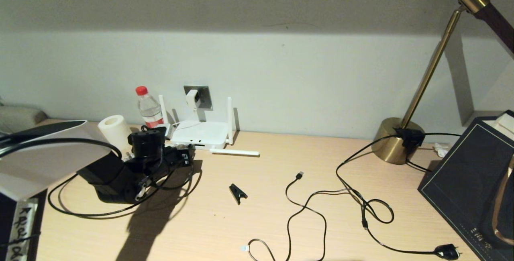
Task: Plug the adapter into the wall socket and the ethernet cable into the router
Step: Plug cable into router interface
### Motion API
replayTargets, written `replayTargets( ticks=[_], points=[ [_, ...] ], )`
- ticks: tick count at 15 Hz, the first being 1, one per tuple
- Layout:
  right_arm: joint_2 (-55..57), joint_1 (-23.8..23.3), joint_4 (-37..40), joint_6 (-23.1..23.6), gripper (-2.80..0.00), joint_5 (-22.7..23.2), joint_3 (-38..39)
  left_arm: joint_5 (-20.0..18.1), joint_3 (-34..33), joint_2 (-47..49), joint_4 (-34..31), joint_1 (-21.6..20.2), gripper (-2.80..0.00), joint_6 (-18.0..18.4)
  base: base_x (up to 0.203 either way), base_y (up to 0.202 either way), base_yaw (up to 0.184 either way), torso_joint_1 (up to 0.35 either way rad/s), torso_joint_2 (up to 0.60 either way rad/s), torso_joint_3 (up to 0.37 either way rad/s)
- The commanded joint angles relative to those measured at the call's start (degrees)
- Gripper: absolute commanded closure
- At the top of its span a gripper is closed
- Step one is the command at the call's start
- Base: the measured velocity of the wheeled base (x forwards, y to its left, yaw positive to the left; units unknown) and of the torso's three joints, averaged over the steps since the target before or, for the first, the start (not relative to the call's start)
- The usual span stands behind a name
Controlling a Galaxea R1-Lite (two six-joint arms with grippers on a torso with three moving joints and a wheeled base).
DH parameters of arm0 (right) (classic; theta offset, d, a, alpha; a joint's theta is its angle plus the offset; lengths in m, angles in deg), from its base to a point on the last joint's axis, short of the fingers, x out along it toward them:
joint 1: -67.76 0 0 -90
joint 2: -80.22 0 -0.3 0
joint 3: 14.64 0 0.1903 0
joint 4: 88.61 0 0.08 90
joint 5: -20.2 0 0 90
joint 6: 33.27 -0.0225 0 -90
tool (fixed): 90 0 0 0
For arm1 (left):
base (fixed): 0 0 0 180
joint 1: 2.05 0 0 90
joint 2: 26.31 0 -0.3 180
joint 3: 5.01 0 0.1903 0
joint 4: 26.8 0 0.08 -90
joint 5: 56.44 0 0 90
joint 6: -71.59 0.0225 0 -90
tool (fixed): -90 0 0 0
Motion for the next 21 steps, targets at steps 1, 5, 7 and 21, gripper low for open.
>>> replayTargets(
  ticks=[1,5,7,21],
  points=[
    [0.07,0.02,0.05,0.03,0.00,-0.02,0.03,0.00,0.04,0.07,0.35,0.01,0.00,-0.05,0.000,0.000,0.000,0.000,0.00,0.000],
    [0.07,0.02,0.05,0.03,0.00,0.03,0.01,0.00,0.04,-0.01,0.35,0.01,0.00,-0.05,0.000,0.000,0.000,0.000,0.00,0.000],
    [0.07,0.02,0.05,0.03,0.00,-0.02,0.03,0.00,0.04,-0.01,0.35,-0.08,0.00,-0.05,0.000,0.000,0.000,0.000,0.00,0.000],
    [0.07,0.02,0.05,0.03,0.00,0.03,0.03,0.00,0.22,0.08,0.35,-0.34,0.00,-0.05,0.000,0.000,0.000,0.000,0.00,0.000]
  ],
)
